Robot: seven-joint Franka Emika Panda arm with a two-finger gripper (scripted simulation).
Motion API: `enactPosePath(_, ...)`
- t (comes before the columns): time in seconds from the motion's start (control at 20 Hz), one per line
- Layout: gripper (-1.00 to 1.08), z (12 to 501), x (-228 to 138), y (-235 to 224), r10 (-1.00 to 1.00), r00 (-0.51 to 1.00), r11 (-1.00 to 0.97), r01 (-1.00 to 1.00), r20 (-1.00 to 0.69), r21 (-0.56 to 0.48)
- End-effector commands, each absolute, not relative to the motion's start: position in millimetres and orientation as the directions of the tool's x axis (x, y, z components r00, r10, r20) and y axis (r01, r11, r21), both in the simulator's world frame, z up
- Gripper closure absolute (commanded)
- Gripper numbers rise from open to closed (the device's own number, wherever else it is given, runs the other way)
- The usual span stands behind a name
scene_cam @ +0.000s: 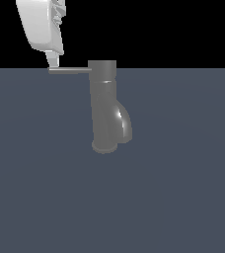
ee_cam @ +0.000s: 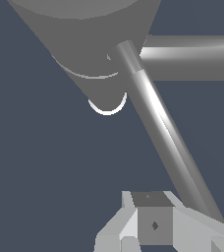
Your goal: Turn on the faucet by rotating a designated handle.
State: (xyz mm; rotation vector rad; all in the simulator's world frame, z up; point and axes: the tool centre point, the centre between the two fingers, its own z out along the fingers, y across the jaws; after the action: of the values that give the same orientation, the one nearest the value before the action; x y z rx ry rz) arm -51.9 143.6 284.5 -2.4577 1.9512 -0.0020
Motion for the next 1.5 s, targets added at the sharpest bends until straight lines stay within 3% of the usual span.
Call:
enactPosePath(0.0, 1.08, 284.4, -60.6, 140.4, -0.974, 0.226, -0.226, -0.974, 0.0, 0.0)
enactPosePath(0.4, 1.08, 284.6, -73.4, 136.7, -0.974, 0.226, -0.226, -0.974, 0.001, -0.003)
enactPosePath(1.45, 1.08, 284.4, -116.7, 59.5, -0.974, 0.225, -0.225, -0.974, 0.0, -0.001)
